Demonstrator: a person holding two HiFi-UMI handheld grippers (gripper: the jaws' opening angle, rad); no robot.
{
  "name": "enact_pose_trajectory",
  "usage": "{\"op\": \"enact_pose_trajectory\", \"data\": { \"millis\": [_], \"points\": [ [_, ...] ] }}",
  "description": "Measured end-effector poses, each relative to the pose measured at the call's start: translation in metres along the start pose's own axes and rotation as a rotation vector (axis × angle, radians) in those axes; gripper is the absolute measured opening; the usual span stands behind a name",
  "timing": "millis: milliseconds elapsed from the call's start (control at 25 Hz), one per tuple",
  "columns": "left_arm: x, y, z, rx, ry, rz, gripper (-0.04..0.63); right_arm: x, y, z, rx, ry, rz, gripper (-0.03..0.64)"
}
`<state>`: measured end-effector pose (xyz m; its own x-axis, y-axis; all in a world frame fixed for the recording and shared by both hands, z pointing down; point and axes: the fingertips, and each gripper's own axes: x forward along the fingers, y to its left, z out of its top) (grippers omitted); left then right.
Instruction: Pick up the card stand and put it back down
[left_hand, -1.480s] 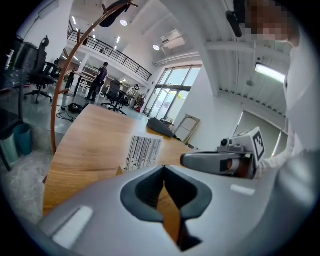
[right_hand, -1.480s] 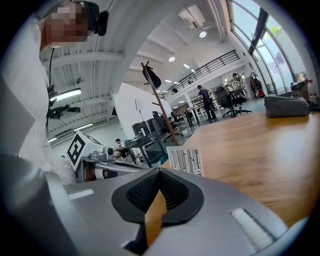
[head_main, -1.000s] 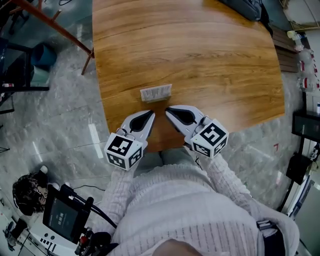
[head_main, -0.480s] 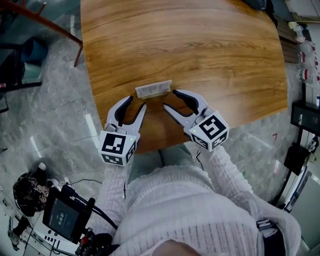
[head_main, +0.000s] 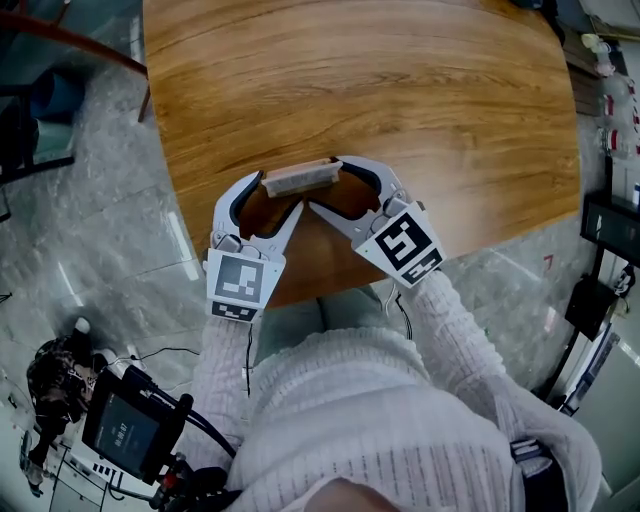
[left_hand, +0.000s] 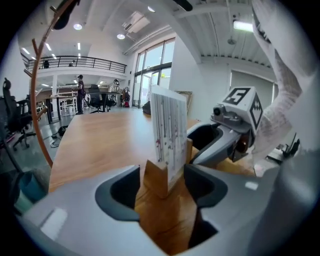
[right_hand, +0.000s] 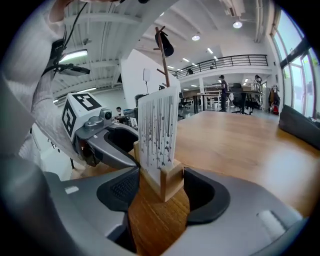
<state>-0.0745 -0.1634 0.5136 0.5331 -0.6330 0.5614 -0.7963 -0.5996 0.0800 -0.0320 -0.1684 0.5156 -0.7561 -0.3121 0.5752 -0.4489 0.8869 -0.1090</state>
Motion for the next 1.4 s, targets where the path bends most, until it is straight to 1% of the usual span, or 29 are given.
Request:
{"op": "enact_pose_trajectory", "data": {
  "millis": [120,280,360,440,520,600,800,1120,1280,1400],
  "points": [
    [0.004,-0.002,-0.001,0.045,0.025,-0.010,0.273,0.003,-0.001,-0.001,-0.048,0.030,0.007,0.262],
    [0.006,-0.002,-0.004,0.088,0.063,-0.004,0.273,0.007,-0.002,-0.001,-0.106,0.047,0.015,0.262],
    [0.005,-0.002,-0.006,0.104,0.078,0.003,0.269,0.010,-0.001,-0.002,-0.117,0.052,0.016,0.262],
    [0.005,0.000,-0.006,0.102,0.080,0.010,0.264,0.011,-0.001,0.000,-0.103,0.045,0.010,0.256],
    [0.005,0.002,-0.007,0.092,0.079,0.019,0.255,0.012,-0.002,0.002,-0.080,0.036,0.002,0.227],
    [0.005,0.004,-0.007,0.089,0.085,0.026,0.224,0.014,-0.001,0.003,-0.069,0.029,0.000,0.219],
    [0.005,0.003,-0.005,0.090,0.085,0.027,0.222,0.012,-0.001,0.004,-0.065,0.026,-0.016,0.215],
    [0.006,0.003,-0.005,0.083,0.080,0.007,0.222,0.011,-0.002,0.003,-0.065,0.058,-0.026,0.209],
    [0.002,0.001,0.005,0.085,0.058,0.002,0.224,0.005,-0.001,0.010,-0.057,0.054,-0.035,0.209],
    [-0.008,-0.004,0.017,0.078,0.029,-0.004,0.224,-0.007,0.003,0.022,-0.068,0.042,-0.041,0.209]
  ]
}}
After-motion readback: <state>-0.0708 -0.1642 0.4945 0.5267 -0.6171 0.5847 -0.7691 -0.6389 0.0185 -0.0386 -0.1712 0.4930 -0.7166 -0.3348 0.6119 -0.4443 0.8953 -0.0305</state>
